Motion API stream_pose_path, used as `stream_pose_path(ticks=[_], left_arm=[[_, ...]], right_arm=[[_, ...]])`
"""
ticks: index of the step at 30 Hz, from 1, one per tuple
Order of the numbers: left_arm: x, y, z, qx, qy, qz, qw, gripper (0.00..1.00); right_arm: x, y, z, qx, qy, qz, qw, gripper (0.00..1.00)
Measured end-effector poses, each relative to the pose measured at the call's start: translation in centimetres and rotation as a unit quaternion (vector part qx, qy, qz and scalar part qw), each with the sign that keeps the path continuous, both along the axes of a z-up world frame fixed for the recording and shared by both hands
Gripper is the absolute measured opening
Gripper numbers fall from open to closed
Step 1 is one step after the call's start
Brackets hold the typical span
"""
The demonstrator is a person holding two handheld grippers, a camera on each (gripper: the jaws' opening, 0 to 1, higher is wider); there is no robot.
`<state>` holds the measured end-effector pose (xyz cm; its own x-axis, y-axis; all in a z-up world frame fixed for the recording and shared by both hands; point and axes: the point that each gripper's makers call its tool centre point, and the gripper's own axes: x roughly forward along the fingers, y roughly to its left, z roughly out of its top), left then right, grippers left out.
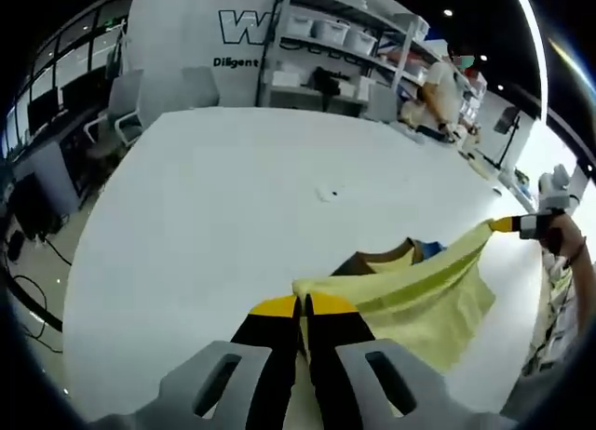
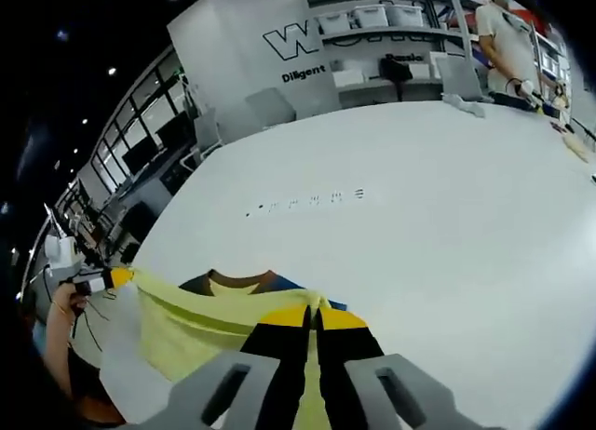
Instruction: Fold the garment on the visible template until the final outline fits inside the template.
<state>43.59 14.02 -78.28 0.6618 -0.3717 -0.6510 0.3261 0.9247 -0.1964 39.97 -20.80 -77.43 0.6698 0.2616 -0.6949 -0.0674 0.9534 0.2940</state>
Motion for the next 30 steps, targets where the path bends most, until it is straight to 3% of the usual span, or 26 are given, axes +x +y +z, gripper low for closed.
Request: stream_pose_path(ticks=[14,18,30], left_arm=[[1.7,0.2,-6.0,-0.005,0.061,0.009,0.9981,0.02],[1.6,0.1,-7.0,0.003,0.067,0.012,0.9977,0.02],[1.8,0.3,-7.6,-0.005,0.071,0.029,0.9971,0.02]], right_arm=[[3.7,-0.2,-4.7,-0.019,0.022,0.019,0.9994,0.0],[3.7,-0.4,-6.0,-0.023,0.035,0.018,0.999,0.0],[3.6,-0.7,-8.4,-0.039,0.057,0.025,0.9973,0.0]])
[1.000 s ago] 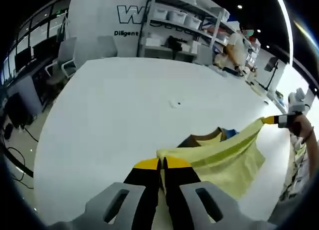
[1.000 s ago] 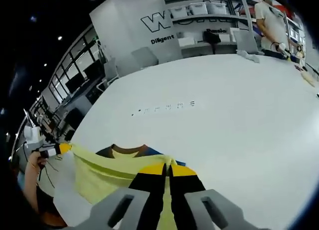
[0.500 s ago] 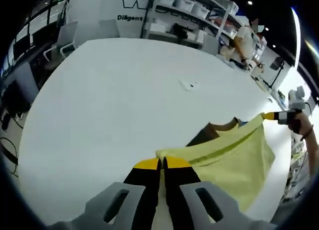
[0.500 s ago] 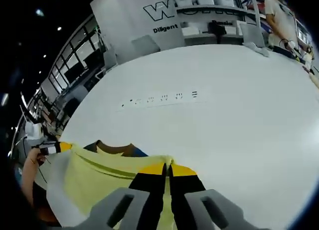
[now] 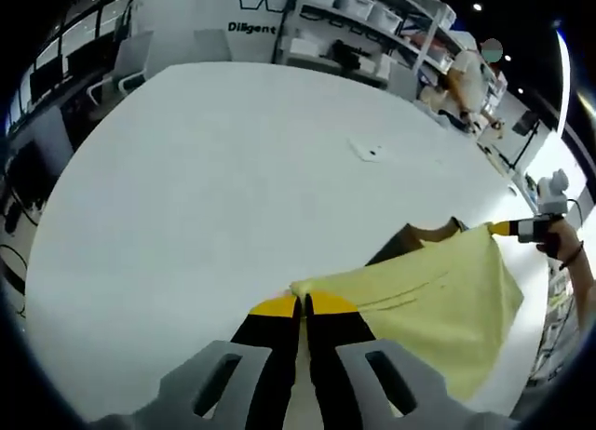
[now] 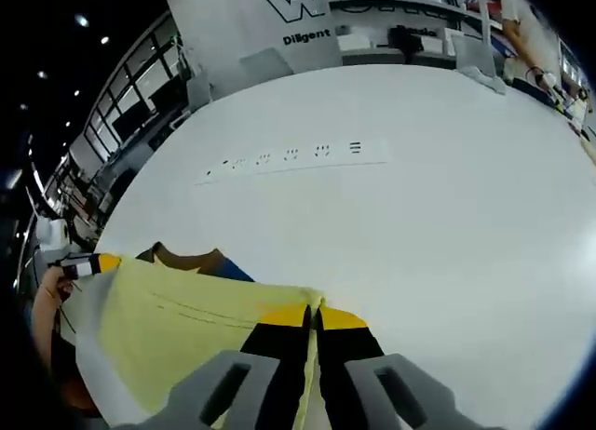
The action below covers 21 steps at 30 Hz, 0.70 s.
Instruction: Fold the garment on the visible template until the final outline fits inside the template.
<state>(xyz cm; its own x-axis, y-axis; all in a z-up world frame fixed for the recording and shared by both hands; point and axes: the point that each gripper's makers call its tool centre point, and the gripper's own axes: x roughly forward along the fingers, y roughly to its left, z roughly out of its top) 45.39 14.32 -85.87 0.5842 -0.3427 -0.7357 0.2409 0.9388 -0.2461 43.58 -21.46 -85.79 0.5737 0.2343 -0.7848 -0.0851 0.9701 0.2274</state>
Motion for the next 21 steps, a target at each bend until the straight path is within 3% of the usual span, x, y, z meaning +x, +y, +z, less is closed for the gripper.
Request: stream_pose_path(ticks=[3,6,7,9,11,14,18,21], left_arm=[[0.0,-0.1,0.1,0.001,-0.005,-0.004,1.0,0.02],[0.3,-0.1,1.0,0.005,-0.031,-0.013,0.9994,0.04],[0.9,-0.4,1.9,-0.005,-0.062,-0.017,0.9979,0.07],[0.9,-0.7,2.6,-0.005,-0.081,-0.041,0.9958,0.16],[0.8,-0.5,2.8,0.032,-0.101,-0.085,0.9907,0.25],[0.2,-0.6,2.7,0.069,-0.119,-0.12,0.9832,0.26],[-0.9,-1.1,1.6,0.101,-0.117,-0.17,0.9732,0.33],[-0.8,-1.0,1.1,0.164,-0.14,-0.213,0.9531,0.42]], right_arm=[[-0.1,0.3,-0.4,-0.001,0.001,0.005,1.0,0.0],[0.3,0.0,0.3,-0.004,-0.022,-0.001,0.9997,0.0],[0.5,0.0,0.7,-0.005,-0.036,0.003,0.9993,0.0],[0.2,0.0,1.2,-0.023,-0.05,0.032,0.998,0.05],[0.1,-0.2,1.5,-0.048,-0.062,0.051,0.9956,0.15],[-0.1,0.3,2.0,-0.047,-0.085,0.075,0.9924,0.2],[-1.1,0.6,1.3,-0.059,-0.075,0.115,0.9887,0.25],[-1.3,1.1,0.2,-0.054,-0.074,0.133,0.9868,0.31]])
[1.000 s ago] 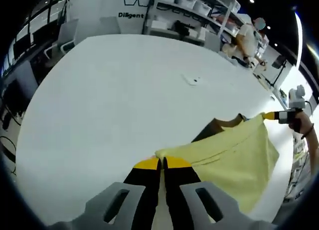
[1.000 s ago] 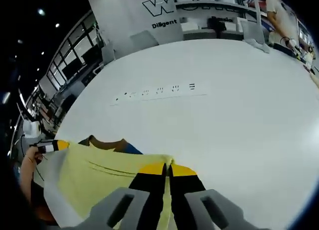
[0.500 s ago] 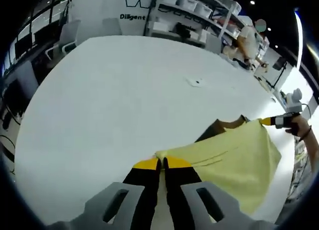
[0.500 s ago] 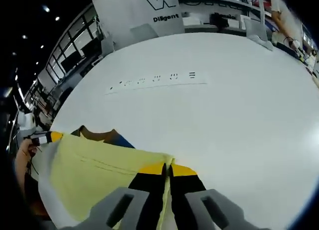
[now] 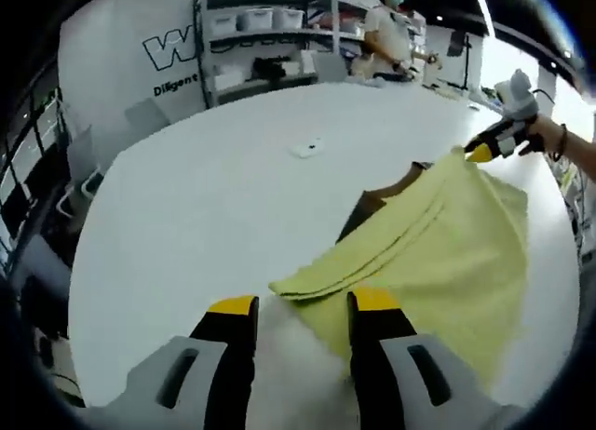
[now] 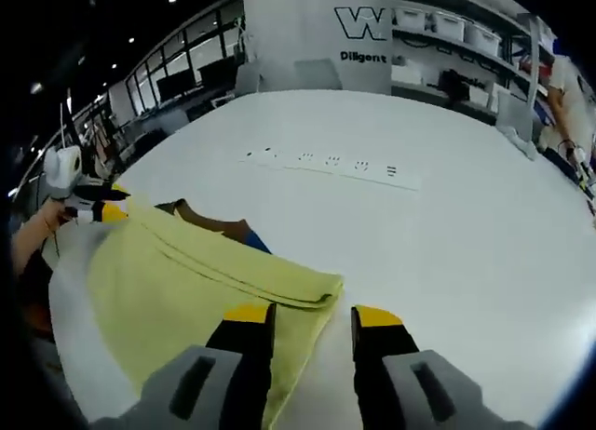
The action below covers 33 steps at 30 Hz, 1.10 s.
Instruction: Fold the garment on the visible template until the final outline fits inside the template.
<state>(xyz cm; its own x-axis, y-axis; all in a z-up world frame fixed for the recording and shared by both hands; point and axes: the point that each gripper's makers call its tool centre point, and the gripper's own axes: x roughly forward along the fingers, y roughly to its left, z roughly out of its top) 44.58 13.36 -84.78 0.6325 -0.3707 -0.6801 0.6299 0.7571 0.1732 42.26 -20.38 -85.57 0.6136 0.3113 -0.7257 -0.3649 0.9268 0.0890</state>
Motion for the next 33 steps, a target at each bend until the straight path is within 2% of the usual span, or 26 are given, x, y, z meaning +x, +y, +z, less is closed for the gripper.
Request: stream_pose_path(ticks=[1,3,6,7,12,15,17,19,20,26,31,33], left_arm=[[0.1,0.2,-0.1,0.026,-0.01,-0.004,0.9996,0.42],[0.3,0.0,0.0,0.033,-0.019,-0.005,0.9993,0.39],[0.7,-0.4,-0.2,0.001,-0.007,0.013,0.9999,0.38],[0.9,-0.4,-0.3,-0.004,-0.005,0.016,0.9998,0.38],[1.7,-0.4,-0.2,-0.011,-0.014,0.018,0.9997,0.35],[2.5,-0.2,-0.4,-0.033,0.006,0.048,0.9983,0.34],[3.1,0.0,-0.4,-0.051,0.009,0.071,0.9961,0.33],[3.5,0.1,-0.4,-0.057,0.01,0.076,0.9954,0.33],[3.9,0.4,-0.5,-0.065,0.016,0.097,0.993,0.33],[4.7,1.0,-0.6,-0.101,0.031,0.143,0.9841,0.29],[4.4,1.0,-0.5,-0.127,0.048,0.165,0.9769,0.28],[4.2,1.0,-0.3,-0.128,0.05,0.164,0.9768,0.28]], right_arm=[[-0.1,0.1,-0.2,0.004,0.004,-0.001,1.0,0.33],[-0.1,0.3,-0.6,0.001,0.005,0.004,1.0,0.34],[0.5,0.3,-0.6,0.002,-0.007,0.002,1.0,0.33],[0.5,0.2,-0.7,0.002,-0.003,-0.004,1.0,0.34],[1.8,0.2,-0.5,0.004,-0.012,-0.008,0.9999,0.35],[3.0,0.2,-0.2,0.017,-0.023,-0.023,0.9993,0.36],[3.6,0.1,-0.1,0.031,-0.026,-0.036,0.9986,0.37],[4.2,-0.1,-0.2,0.048,-0.021,-0.055,0.9971,0.37],[4.4,-0.2,-0.2,0.054,-0.023,-0.064,0.9963,0.37],[5.5,-1.3,0.0,0.053,-0.029,-0.086,0.9945,0.37],[5.3,-1.3,0.4,0.062,-0.029,-0.09,0.9936,0.36],[5.1,-1.3,0.9,0.067,-0.031,-0.092,0.993,0.36]])
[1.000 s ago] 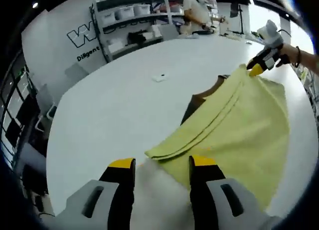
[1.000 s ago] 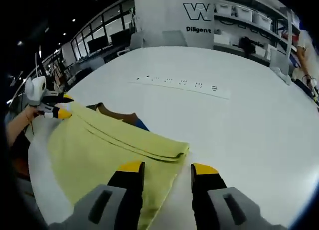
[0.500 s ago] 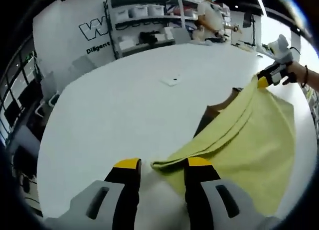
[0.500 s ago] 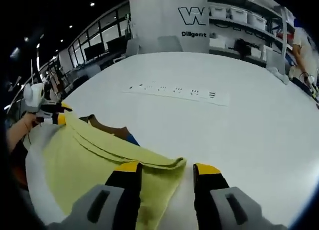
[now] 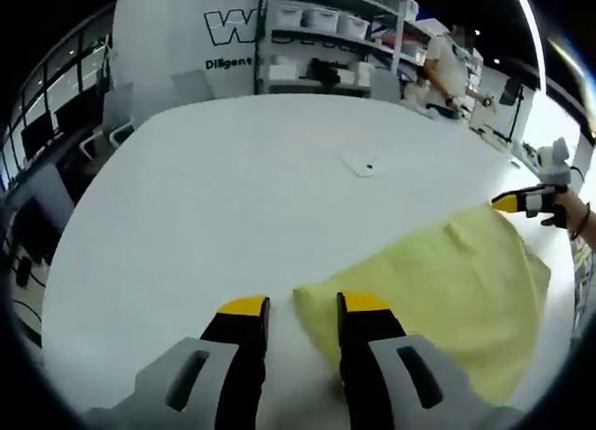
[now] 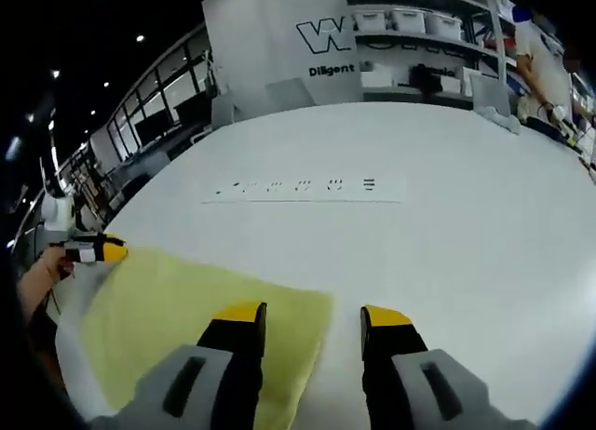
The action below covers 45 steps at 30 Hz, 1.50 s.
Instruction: Fold the garment on the visible template until the final outline fits inside the template.
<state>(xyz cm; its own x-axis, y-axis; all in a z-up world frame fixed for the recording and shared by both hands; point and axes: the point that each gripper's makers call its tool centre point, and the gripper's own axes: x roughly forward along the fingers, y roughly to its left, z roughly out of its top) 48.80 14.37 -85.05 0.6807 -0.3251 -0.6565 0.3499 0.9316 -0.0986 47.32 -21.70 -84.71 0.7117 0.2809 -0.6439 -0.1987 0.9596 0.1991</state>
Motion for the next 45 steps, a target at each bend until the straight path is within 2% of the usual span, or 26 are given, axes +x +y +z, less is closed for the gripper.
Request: stream_pose_path(ticks=[4,9,16,18,23,24,28,33,38,40,45], left_arm=[[-0.5,-0.3,0.9,-0.012,0.0,-0.001,0.9999,0.3],[-2.0,-1.1,2.0,-0.034,0.006,-0.011,0.9994,0.32],[-4.0,-1.0,3.1,-0.052,0.008,-0.012,0.9986,0.34],[-5.1,-1.1,3.4,-0.06,0.006,-0.01,0.9982,0.34],[-6.8,-1.3,3.1,-0.065,0.02,-0.011,0.9976,0.36],[-7.4,-1.2,3.0,-0.065,0.025,-0.01,0.9975,0.37],[-8.8,-1.3,3.3,-0.064,0.026,-0.012,0.9975,0.37],[-10.8,-1.6,3.2,-0.082,0.035,-0.004,0.996,0.37],[-12.3,-1.8,2.9,-0.086,0.042,-0.002,0.9954,0.37],[-13.5,-1.8,2.5,-0.088,0.049,0.003,0.9949,0.37],[-15.2,-1.7,1.7,-0.079,0.063,-0.004,0.9949,0.37]], right_arm=[[-0.6,0.4,1.0,0.012,-0.003,0.001,0.9999,0.37],[-1.4,0.9,1.6,0.025,-0.002,0.005,0.9997,0.38],[-3.7,1.8,2.5,0.043,0.0,0.013,0.999,0.41],[-4.7,2.0,2.5,0.045,0.004,0.017,0.9988,0.42],[-6.5,2.4,2.3,0.046,0.018,0.031,0.9983,0.46],[-7.4,2.6,2.2,0.043,0.023,0.04,0.998,0.47],[-9.1,3.1,2.2,0.04,0.027,0.06,0.997,0.47],[-11.4,3.7,1.7,0.041,0.04,0.079,0.9952,0.47],[-12.7,3.7,1.3,0.037,0.044,0.081,0.995,0.46],[-13.9,3.7,0.9,0.043,0.052,0.075,0.9949,0.46],[-15.2,3.4,0.3,0.037,0.057,0.067,0.9954,0.42]])
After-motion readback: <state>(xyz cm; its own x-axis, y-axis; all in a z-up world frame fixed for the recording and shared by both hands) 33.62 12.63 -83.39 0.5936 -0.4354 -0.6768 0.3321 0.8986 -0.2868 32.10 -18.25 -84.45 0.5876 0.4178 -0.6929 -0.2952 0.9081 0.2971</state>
